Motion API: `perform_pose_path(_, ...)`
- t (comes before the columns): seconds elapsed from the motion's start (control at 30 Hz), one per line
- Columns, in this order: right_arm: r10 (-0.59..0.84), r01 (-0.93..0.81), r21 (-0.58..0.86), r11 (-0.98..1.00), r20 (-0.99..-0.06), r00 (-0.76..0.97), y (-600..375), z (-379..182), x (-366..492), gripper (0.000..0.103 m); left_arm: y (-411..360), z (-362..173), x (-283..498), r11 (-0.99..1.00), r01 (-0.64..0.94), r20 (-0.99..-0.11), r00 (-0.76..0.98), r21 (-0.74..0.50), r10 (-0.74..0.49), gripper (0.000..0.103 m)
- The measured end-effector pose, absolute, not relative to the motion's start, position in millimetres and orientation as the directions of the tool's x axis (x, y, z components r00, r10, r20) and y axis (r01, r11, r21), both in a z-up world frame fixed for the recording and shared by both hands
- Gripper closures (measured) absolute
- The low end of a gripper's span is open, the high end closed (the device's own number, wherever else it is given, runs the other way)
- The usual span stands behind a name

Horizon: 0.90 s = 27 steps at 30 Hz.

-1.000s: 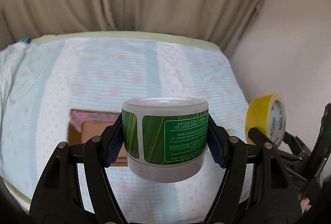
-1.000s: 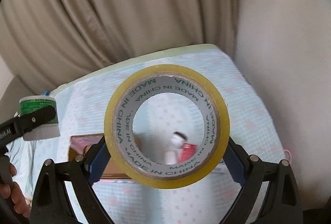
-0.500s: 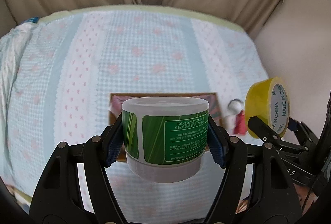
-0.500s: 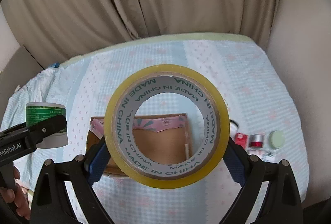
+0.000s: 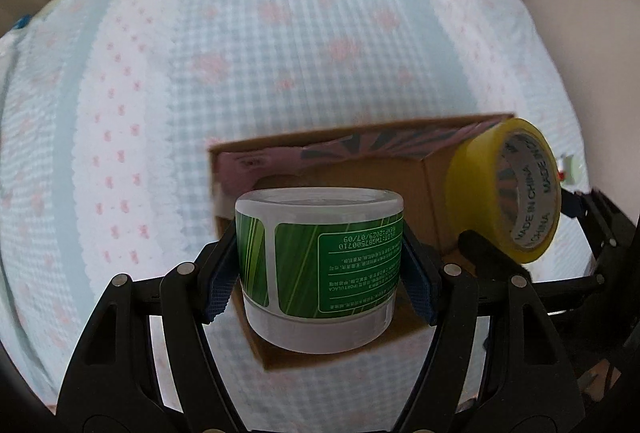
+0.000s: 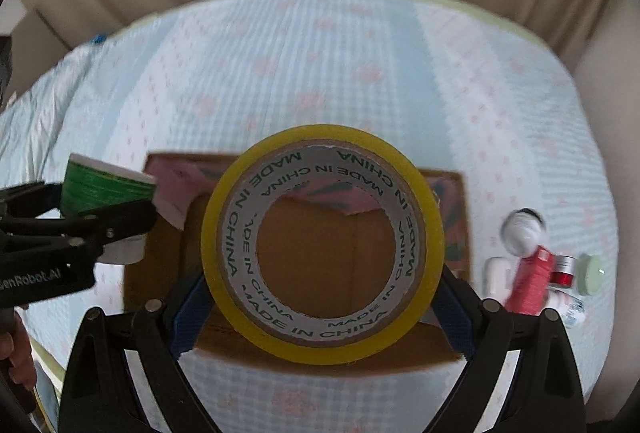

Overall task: Organize rigid objects
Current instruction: 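Carry green-labelled jar with left gripper while right gripper carries tape into the box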

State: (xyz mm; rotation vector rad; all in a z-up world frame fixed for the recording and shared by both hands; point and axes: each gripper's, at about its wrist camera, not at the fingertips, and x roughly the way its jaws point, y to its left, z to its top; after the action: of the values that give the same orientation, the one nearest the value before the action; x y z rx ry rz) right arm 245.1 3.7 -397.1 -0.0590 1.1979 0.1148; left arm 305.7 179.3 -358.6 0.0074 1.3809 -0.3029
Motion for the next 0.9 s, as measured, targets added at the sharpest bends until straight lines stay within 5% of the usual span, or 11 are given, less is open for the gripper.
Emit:
perform_pose_path(0.57, 0.08, -0.266, 0.02, 0.964, -0.973, 0.215, -2, -477, 264, 0.012, 130, -431, 334, 0.937, 0.319, -0.988, 0.02, -0.14, -0.155, 0.035)
perform_pose_path(0.6, 0.085, -0.267, 0.025, 0.963, -0.973, 0.214, -3, -477, 263, 0.015, 131, -430, 334, 0.938, 0.316, -0.987, 0.022, -0.143, -0.158, 0.035)
perform_pose_path(0.63, 0.103, -0.269, 0.043, 0.962, -0.971, 0.213, -4, -475, 261, 0.029, 131, -429, 334, 0.939, 0.314, -0.987, 0.024, -0.144, -0.159, 0.035)
perform_pose_path(0.73, 0.083, -0.266, 0.021, 0.964, -0.97, 0.227, -5, -468, 256, 0.031, 132, -426, 332, 0.94, 0.309, -0.987, 0.022, -0.146, -0.16, 0.035)
perform_pose_path(0.77, 0.084, -0.276, 0.016, 0.961, -0.968, 0.237, -5, -465, 254, 0.031, 132, -425, 331, 0.939, 0.306, -0.985, 0.017, -0.156, -0.17, 0.032)
perform_pose_path(0.83, 0.093, -0.267, 0.03, 0.963, -0.969, 0.228, -7, -461, 251, 0.029, 134, -420, 330, 0.938, 0.303, -0.983, 0.022, -0.167, -0.182, 0.0)
perform_pose_path(0.9, 0.096, -0.225, 0.049, 0.973, -0.975, 0.201, -12, -462, 248, 0.012, 134, -410, 327, 0.939, 0.302, -0.982, 0.044, -0.162, -0.183, 0.0)
